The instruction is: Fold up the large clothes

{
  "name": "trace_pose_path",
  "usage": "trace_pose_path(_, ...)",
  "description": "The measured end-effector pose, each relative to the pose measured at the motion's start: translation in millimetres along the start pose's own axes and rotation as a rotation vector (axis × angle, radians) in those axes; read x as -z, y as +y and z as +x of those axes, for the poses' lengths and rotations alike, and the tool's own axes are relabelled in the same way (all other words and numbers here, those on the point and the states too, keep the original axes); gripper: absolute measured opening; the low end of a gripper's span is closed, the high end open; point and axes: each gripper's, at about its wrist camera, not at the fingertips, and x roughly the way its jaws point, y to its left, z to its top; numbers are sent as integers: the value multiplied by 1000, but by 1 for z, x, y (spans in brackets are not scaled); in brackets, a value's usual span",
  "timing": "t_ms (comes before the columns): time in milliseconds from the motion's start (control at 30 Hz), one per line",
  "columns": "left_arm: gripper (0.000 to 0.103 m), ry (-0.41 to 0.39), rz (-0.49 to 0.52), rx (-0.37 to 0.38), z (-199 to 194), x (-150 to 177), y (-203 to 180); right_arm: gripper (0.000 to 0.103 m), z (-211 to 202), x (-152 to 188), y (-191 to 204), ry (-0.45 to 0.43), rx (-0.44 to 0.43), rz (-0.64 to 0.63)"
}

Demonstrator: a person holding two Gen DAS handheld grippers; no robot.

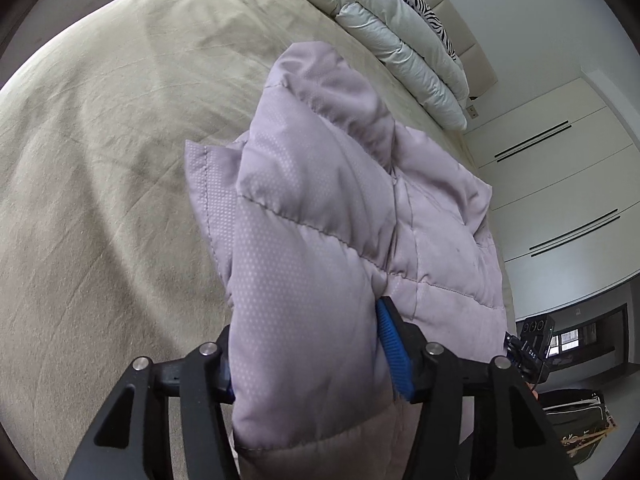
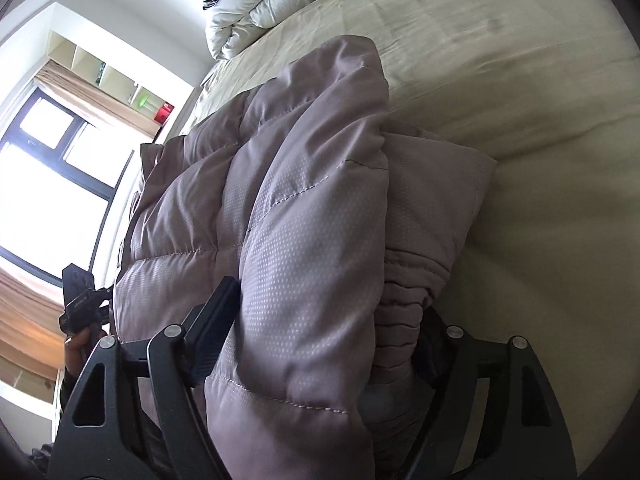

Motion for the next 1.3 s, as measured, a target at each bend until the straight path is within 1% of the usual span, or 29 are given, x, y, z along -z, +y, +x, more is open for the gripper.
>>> trace_pose_path(67, 63, -24, 0, -25, -10, 3, 2, 76, -8, 1, -5, -7, 2, 14)
trace_pose_path(133, 70, -68, 15, -53, -28, 11, 0, 76, -23, 4, -11, -29, 11, 30)
trace_pose_path(200, 79, -130, 48, -88, -54, 19, -3, 76, -47, 12, -17, -81, 39, 30)
trace_pose_path(233, 82, -165, 74, -121, -65, 22, -8, 76, -59, 14, -16, -111, 74, 25)
trace_pose_path(267, 86, -207, 113, -175, -78, 25, -17, 76, -76, 17, -19, -146, 123, 19)
trace_pose_path(300, 92, -257, 166, -241, -93, 30, -26, 76, -89, 20, -16, -182, 179, 10)
trace_pose_path(333, 95, -311, 222, -307, -107, 38, -37, 76, -102, 23, -11, -221, 240, -7)
trace_pose_path(367, 100, -375, 281, -373, -119, 46, -53, 76, -114, 27, -3, -255, 289, -29)
trace_pose_path(400, 103, -438, 335, -419, -129, 54, -68, 76, -125, 31, 8, -297, 332, -60)
trace_pose_path(433, 103, -497, 383, -454, -137, 62, -85, 76, -137, 34, 19, -339, 367, -95)
trace_pose_path(500, 103, -584, 464, -507, -148, 76, -120, 83, -153, 43, 48, -414, 415, -165)
trace_pose_path(533, 103, -611, 484, -526, -150, 81, -137, 92, -160, 46, 64, -449, 424, -200)
trace_pose_path(567, 103, -636, 491, -536, -152, 87, -151, 95, -165, 48, 80, -483, 427, -232)
trace_pose_path(633, 103, -692, 485, -561, -159, 100, -176, 96, -176, 57, 109, -548, 417, -304)
trace_pose_path(667, 103, -722, 481, -585, -160, 108, -186, 101, -178, 60, 124, -575, 413, -341)
trace_pose_path(700, 103, -740, 489, -620, -161, 114, -196, 103, -181, 64, 138, -596, 423, -368)
trace_pose_path(767, 103, -750, 512, -664, -159, 120, -215, 103, -187, 72, 163, -620, 434, -386)
trace_pose_path(833, 103, -728, 512, -649, -157, 125, -227, 103, -192, 76, 186, -597, 396, -387)
trace_pose_path(900, 103, -672, 489, -629, -154, 125, -234, 103, -190, 80, 204, -537, 370, -369)
trace_pose_path(933, 103, -644, 479, -615, -152, 128, -235, 103, -188, 82, 213, -505, 382, -355)
trace_pose_path(1000, 103, -591, 473, -569, -143, 130, -234, 103, -180, 86, 229, -453, 439, -338)
trace_pose_path(1033, 103, -554, 470, -556, -137, 130, -233, 103, -177, 90, 237, -436, 446, -346)
trace_pose_path(1100, 103, -488, 454, -565, -123, 127, -227, 103, -171, 98, 250, -414, 454, -372)
trace_pose_path(1200, 103, -453, 435, -557, -113, 128, -221, 103, -163, 106, 261, -422, 515, -376)
trace_pose_path(1267, 103, -442, 426, -583, -108, 129, -218, 103, -158, 108, 264, -416, 536, -377)
trace_pose_path(1300, 103, -443, 422, -592, -107, 130, -216, 103, -156, 108, 264, -406, 533, -377)
